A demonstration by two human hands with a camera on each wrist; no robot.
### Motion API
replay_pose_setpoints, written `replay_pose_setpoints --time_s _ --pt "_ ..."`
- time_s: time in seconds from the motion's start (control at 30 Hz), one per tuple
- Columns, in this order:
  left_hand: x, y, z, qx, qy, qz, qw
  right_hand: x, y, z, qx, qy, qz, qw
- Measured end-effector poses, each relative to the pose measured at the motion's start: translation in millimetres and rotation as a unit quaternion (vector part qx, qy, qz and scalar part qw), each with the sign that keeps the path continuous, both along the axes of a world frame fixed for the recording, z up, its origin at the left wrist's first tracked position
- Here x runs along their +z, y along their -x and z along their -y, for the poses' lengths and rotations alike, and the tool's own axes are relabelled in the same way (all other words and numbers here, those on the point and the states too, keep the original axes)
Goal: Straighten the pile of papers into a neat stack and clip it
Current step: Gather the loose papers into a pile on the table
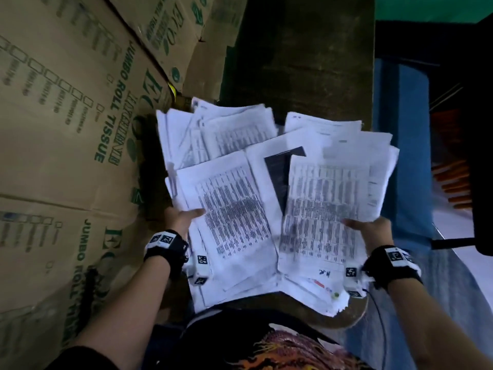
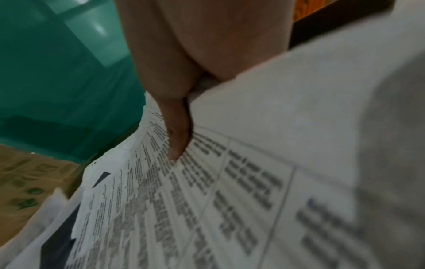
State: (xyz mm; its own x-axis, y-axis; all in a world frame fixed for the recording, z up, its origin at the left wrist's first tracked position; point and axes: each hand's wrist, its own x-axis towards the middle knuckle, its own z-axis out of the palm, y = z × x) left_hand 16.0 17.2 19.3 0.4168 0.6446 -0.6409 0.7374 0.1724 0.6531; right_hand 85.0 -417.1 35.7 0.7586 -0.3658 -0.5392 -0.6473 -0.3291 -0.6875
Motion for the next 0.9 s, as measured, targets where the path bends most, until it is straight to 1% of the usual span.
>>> replay_pose_setpoints --time_s 0.07,0.13,0.17,0.27,0.33,0.37,0.43,0.57,0.67,0.73,0.8,0.9 --pt "-3.1 1.1 -4.7 -0.01 0.007 -0.012 1.0 2.9 7.2 5.8 0.007 -0.012 -0.021 1.0" --pt "-6.2 -0.1 -1.8 -0.026 0.011 -0.011 1.0 -5.1 9.2 3.8 0.023 -0.002 -0.041 0.999" --pt "-2.8 -1.5 2.9 -0.039 0.002 -0.025 0.999 -8.4 9.8 -0.3 0.032 0.005 -0.046 0.998" --pt "-3.0 -4.1 11.5 -0.068 -0.027 -0.033 0.997 -11.8 12.6 -5.6 0.043 0.038 -0.027 0.998" --pt "-2.0 -5.1 13.6 -0.07 -0.049 -0.028 0.996 4.9 17.2 -5.6 0.037 0.023 0.013 0.999" --pt "-5.3 -5.2 12.3 -0.073 -0.071 -0.025 0.995 18.2 20.2 -4.7 0.029 0.014 0.035 0.999" --pt "-1.5 -6.1 11.0 -0.086 -0.086 -0.031 0.992 46.5 27.3 -0.9 0.011 -0.013 0.092 0.996" --pt "3.4 -11.7 12.9 -0.11 -0.107 -0.022 0.988 111.1 35.2 7.2 0.006 -0.064 0.219 0.973" --pt "5.4 -13.4 19.1 -0.119 -0.097 -0.034 0.988 145.4 32.1 9.1 0.027 -0.103 0.261 0.959" --pt "7.1 -12.8 25.3 -0.124 -0.082 -0.034 0.988 153.9 28.1 5.8 0.052 -0.113 0.274 0.954" --pt "3.5 -12.7 30.2 -0.12 -0.048 -0.034 0.991 148.0 22.9 -1.7 0.069 -0.137 0.273 0.95" --pt "-3.6 -13.2 34.8 -0.139 -0.023 -0.042 0.989 131.4 13.5 -25.2 0.076 -0.194 0.228 0.951"
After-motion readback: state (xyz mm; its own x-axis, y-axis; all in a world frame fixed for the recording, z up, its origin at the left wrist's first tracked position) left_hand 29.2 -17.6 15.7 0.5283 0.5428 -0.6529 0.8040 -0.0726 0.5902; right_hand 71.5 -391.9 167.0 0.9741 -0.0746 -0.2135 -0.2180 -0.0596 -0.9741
